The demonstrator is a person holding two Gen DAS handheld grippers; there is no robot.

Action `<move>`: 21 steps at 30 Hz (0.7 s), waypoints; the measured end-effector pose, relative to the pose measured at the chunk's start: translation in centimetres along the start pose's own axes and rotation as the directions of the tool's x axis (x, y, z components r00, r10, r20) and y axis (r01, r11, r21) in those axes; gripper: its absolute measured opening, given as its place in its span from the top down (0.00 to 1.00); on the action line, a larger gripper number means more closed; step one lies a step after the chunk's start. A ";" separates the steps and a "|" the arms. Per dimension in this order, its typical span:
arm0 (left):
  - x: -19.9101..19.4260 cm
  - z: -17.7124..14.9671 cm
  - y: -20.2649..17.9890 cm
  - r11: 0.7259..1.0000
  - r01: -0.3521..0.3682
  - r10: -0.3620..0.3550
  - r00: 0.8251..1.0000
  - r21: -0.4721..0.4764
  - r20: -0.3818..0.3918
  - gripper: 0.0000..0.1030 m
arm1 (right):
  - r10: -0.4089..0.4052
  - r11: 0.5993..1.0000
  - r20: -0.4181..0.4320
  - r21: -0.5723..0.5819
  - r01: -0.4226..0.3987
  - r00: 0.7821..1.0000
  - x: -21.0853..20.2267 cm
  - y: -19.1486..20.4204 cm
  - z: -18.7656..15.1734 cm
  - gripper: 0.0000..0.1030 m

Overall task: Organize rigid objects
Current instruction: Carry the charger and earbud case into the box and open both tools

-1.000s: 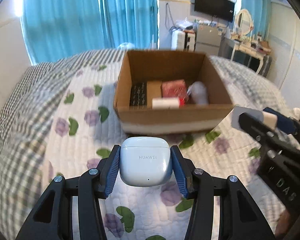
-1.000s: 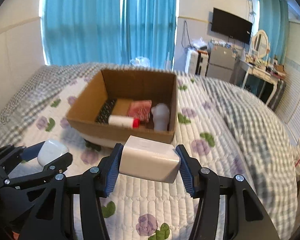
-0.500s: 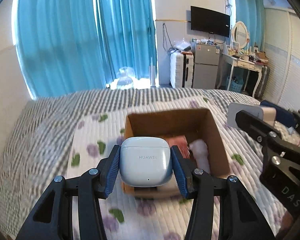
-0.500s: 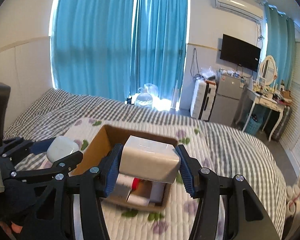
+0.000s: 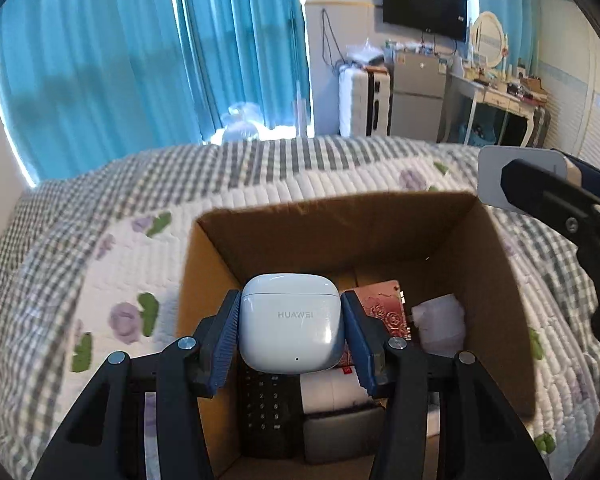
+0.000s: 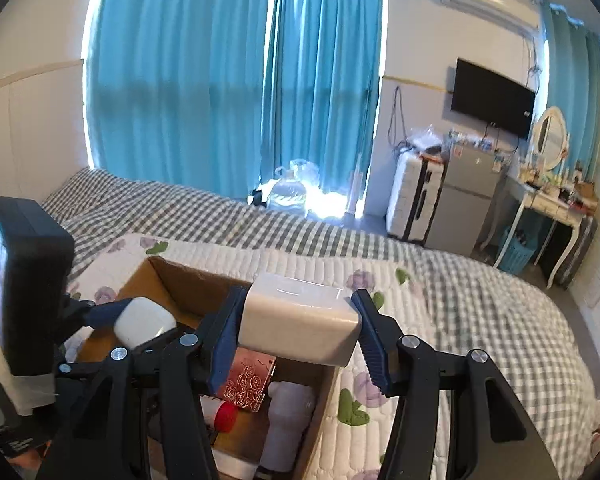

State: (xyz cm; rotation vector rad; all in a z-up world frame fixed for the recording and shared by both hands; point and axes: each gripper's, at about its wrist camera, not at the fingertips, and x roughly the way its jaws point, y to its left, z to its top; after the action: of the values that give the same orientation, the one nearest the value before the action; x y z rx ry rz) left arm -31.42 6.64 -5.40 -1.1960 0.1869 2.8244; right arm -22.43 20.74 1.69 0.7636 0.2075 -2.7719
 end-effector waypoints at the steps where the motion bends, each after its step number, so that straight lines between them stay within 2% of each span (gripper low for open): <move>1: 0.5 -0.1 -0.1 1.000 -0.001 0.001 1.000 0.000 -0.007 0.51 | 0.001 1.000 -0.006 -0.010 -0.001 1.000 0.6 0.1 -0.1 0.48; 5: 1.9 -0.2 -0.4 1.000 0.005 -0.005 0.999 -0.008 -0.033 0.50 | 0.012 1.000 -0.032 -0.014 -0.012 0.999 2.3 0.1 -0.8 0.48; 8: 2.3 -0.6 -0.6 1.000 0.008 -0.008 0.999 -0.005 -0.037 0.47 | 0.016 1.000 -0.046 -0.009 -0.016 0.999 2.8 0.0 -1.2 0.48; 9: 2.2 -0.6 -0.7 1.000 0.005 -0.005 0.999 -0.003 -0.034 0.45 | 0.012 1.000 -0.047 -0.011 -0.013 0.999 2.8 -0.1 -1.3 0.48; 11: 1.7 -0.5 -0.4 1.000 0.011 -0.011 1.000 -0.009 -0.026 0.32 | 0.010 1.000 -0.047 -0.010 -0.010 0.999 2.5 -0.2 -1.5 0.48; 12: 1.3 -0.5 -0.1 1.000 0.019 -0.019 1.000 -0.015 -0.013 0.31 | 0.010 1.000 -0.046 -0.004 -0.010 0.999 2.3 -0.3 -1.5 0.48; 16: -1.1 0.0 1.1 0.999 0.025 -0.023 0.999 -0.029 0.047 0.31 | -0.001 1.000 -0.052 0.013 0.001 0.999 1.6 -0.6 -1.6 0.48; 21: -3.0 0.7 3.1 1.000 -0.028 0.030 0.996 -0.013 0.089 0.31 | 0.028 0.999 -0.107 0.024 -0.026 0.994 3.0 0.3 -1.6 0.48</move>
State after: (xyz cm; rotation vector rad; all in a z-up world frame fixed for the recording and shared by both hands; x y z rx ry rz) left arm -30.19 3.63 -2.48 -1.0747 0.1848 2.9004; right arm -24.07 20.20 -1.25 0.9160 0.1851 -2.7145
